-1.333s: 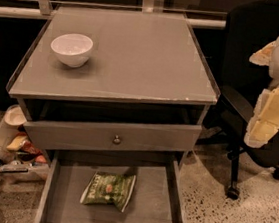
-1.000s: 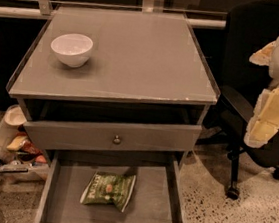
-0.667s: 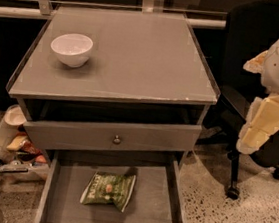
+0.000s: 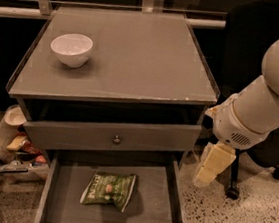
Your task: Pick green jalapeno chip bag from middle drawer and place on counter
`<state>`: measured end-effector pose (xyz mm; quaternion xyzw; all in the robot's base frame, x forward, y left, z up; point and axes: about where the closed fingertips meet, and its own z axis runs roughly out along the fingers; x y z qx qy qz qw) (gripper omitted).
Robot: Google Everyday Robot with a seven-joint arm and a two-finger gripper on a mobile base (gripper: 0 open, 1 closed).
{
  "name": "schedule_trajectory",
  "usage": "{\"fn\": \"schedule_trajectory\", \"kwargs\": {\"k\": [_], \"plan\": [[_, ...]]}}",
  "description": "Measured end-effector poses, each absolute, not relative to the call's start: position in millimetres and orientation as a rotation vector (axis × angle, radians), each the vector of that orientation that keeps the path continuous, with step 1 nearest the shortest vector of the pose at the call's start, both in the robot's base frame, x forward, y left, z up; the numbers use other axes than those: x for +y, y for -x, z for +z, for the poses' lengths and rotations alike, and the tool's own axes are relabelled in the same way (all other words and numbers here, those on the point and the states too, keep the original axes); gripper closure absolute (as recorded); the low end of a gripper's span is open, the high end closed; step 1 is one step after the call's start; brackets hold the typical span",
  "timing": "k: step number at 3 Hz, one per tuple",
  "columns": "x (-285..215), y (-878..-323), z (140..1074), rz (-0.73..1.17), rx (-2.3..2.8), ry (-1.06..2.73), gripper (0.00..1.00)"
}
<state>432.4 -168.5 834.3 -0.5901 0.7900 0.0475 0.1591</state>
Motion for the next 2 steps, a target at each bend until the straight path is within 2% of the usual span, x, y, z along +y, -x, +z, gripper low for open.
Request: {"fn": "schedule_trajectory", "kwargs": {"k": [1,2], "plan": [[-168,-432,834,0.136,2.258,1.687,0.00],[-150,-424,788,0.219,2.301,1.695,0.00]]}}
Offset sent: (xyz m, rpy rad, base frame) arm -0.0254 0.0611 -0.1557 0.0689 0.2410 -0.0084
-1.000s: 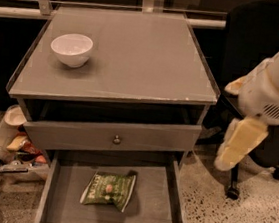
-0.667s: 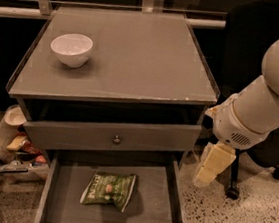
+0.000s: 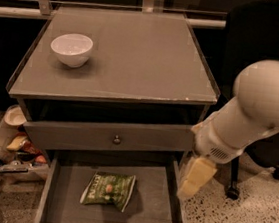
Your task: Pick green jalapeno chip bag from middle drawer and place on counter
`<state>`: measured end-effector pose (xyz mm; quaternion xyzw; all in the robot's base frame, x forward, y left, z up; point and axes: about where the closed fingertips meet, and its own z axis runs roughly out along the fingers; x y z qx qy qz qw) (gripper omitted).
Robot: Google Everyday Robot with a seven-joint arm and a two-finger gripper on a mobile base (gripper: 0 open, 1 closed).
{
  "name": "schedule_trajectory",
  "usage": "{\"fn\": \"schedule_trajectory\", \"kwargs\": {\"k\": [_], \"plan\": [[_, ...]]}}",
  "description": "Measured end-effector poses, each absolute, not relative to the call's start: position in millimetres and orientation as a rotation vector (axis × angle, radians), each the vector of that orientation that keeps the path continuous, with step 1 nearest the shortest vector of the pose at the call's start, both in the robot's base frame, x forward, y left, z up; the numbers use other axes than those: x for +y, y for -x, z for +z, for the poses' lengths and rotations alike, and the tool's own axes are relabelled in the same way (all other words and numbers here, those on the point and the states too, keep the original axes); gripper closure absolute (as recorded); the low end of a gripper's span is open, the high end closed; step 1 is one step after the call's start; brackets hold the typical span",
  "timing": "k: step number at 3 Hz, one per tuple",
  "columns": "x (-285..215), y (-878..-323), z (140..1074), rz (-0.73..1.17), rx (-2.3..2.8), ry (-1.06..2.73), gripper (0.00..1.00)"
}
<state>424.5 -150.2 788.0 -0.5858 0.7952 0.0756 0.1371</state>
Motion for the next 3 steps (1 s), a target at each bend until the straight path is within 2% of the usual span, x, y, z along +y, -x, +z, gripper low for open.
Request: {"fn": "schedule_trajectory", "kwargs": {"k": [2,3], "plan": [[-100,-433,650,0.401,2.398,1.623,0.00],[-98,-436,644,0.411,2.400,1.608,0.00]]}}
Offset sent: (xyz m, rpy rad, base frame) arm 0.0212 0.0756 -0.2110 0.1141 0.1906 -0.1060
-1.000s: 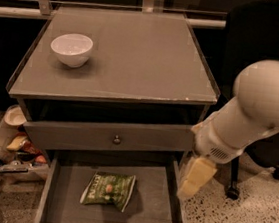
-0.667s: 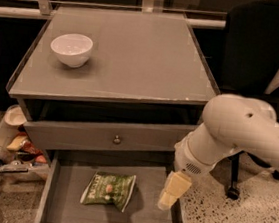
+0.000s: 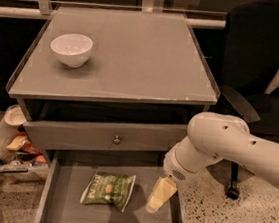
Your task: Pick green jalapeno chip bag from middle drawer and place on counter
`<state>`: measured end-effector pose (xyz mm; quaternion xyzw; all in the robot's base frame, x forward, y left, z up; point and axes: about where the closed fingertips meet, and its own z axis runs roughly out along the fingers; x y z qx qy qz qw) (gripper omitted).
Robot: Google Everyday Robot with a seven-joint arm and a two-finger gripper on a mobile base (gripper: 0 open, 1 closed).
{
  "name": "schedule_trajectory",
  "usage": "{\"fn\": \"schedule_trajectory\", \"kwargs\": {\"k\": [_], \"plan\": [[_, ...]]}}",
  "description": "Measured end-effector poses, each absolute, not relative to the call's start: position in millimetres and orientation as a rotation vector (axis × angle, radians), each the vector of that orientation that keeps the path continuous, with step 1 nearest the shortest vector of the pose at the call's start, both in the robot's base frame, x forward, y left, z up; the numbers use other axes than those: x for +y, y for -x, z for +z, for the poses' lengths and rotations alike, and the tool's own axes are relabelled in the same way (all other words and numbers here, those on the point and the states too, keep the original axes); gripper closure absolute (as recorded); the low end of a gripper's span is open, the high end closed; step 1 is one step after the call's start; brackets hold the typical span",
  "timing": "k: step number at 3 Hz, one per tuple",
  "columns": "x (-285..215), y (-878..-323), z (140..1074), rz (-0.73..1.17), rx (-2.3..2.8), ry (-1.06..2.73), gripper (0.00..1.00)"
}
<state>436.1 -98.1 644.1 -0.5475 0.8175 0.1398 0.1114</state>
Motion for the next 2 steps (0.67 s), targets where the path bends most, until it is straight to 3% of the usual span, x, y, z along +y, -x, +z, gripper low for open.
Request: {"fn": "schedule_trajectory", "kwargs": {"k": [2], "plan": [[-50,-445,604,0.602,2.269,1.607,0.00]]}}
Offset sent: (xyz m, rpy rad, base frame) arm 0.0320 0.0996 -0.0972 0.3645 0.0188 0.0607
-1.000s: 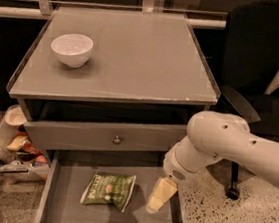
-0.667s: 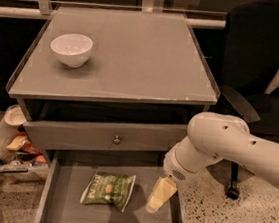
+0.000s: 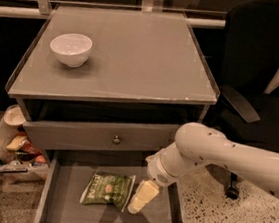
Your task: Pick green jalapeno chip bag from middle drawer and place on counter
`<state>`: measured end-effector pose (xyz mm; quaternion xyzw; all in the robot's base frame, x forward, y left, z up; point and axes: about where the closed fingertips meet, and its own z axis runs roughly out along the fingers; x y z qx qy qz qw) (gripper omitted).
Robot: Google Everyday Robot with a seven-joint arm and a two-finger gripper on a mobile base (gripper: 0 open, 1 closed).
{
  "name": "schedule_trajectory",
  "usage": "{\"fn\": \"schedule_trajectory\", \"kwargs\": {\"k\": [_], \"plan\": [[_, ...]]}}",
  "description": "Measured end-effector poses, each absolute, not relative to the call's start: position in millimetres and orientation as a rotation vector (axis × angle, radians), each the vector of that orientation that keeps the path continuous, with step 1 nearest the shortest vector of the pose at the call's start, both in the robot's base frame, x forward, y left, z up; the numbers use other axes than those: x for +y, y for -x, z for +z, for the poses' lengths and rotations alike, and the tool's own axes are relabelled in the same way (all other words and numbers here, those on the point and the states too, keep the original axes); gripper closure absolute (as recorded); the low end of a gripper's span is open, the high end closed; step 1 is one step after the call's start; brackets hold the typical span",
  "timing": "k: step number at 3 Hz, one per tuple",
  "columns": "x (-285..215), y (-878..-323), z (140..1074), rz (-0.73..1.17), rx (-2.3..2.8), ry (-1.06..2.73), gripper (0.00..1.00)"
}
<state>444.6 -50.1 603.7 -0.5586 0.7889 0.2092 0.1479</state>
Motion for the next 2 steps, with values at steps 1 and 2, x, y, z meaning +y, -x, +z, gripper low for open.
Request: {"fn": "schedule_trajectory", "kwargs": {"k": [1,2], "plan": [[-12.3,-458.5,545.6,0.788,2.236,1.518,0.00],[-12.3,-458.5,545.5,0.788,2.236,1.518,0.00]]}}
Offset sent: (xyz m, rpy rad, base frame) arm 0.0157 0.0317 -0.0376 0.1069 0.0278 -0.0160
